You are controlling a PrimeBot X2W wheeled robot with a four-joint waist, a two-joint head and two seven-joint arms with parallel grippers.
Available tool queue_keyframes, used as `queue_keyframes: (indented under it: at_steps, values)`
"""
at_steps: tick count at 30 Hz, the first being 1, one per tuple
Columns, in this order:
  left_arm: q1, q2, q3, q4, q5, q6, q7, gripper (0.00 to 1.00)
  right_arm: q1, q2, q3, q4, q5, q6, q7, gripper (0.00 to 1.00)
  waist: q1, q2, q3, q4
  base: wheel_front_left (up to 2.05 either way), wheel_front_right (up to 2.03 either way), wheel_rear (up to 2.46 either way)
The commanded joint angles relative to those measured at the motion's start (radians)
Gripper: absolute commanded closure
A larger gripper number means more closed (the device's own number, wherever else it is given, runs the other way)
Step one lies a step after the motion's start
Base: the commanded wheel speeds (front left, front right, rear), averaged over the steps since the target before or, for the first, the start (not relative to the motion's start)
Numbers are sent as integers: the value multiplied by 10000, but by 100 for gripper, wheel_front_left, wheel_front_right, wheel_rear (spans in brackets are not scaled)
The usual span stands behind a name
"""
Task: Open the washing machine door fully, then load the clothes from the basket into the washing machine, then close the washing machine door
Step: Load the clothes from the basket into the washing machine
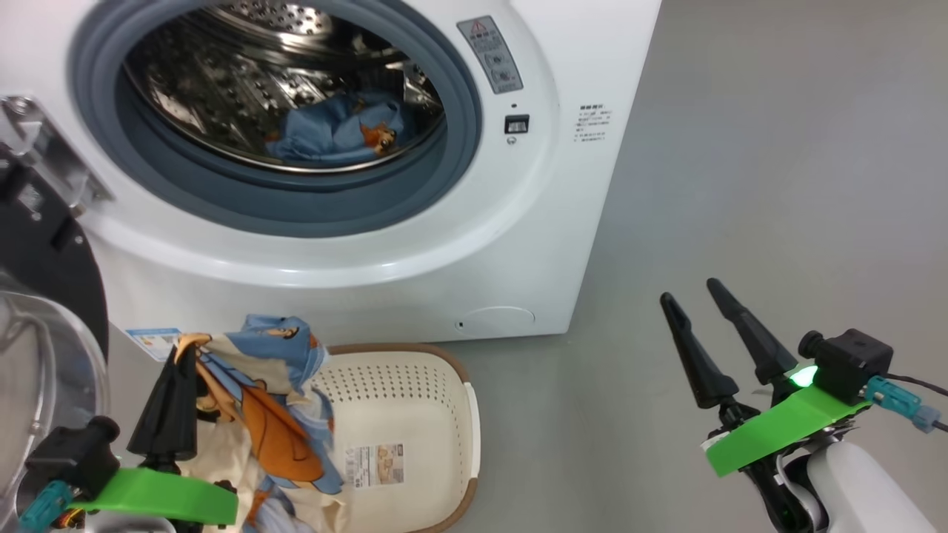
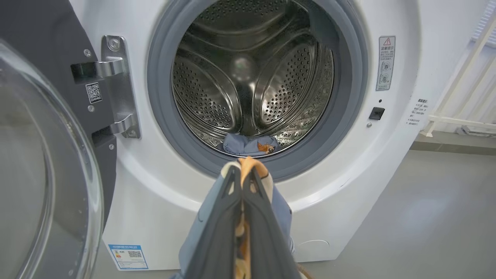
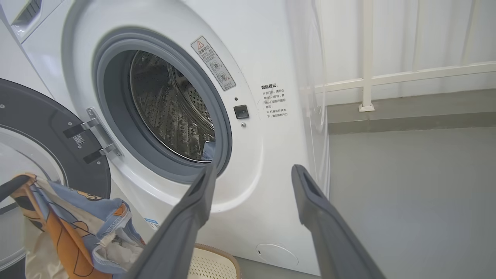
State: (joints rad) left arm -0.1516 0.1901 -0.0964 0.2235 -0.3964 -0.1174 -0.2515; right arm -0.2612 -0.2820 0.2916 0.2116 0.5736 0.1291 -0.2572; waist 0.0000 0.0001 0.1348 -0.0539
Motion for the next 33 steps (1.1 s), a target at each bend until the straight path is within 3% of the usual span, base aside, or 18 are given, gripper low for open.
queue_keyframes:
  at_steps: [1,16,33]
  values:
    - [-52,278,388,-389,110,87,-103,100,148,-100,89,-213,71,16,-46,0,0,-1,-130,75,0,0,0]
    - [765,185,337,-2453,-17,569,369,100,473,-190,-391,-226,-122,16,-46,0,0,-1,-587,134,0,0,0]
    - [589,187,322,-2458,-200,626,336,100,430,-251,-486,-285,-315,16,-46,0,0,-1,-408,83,0,0,0]
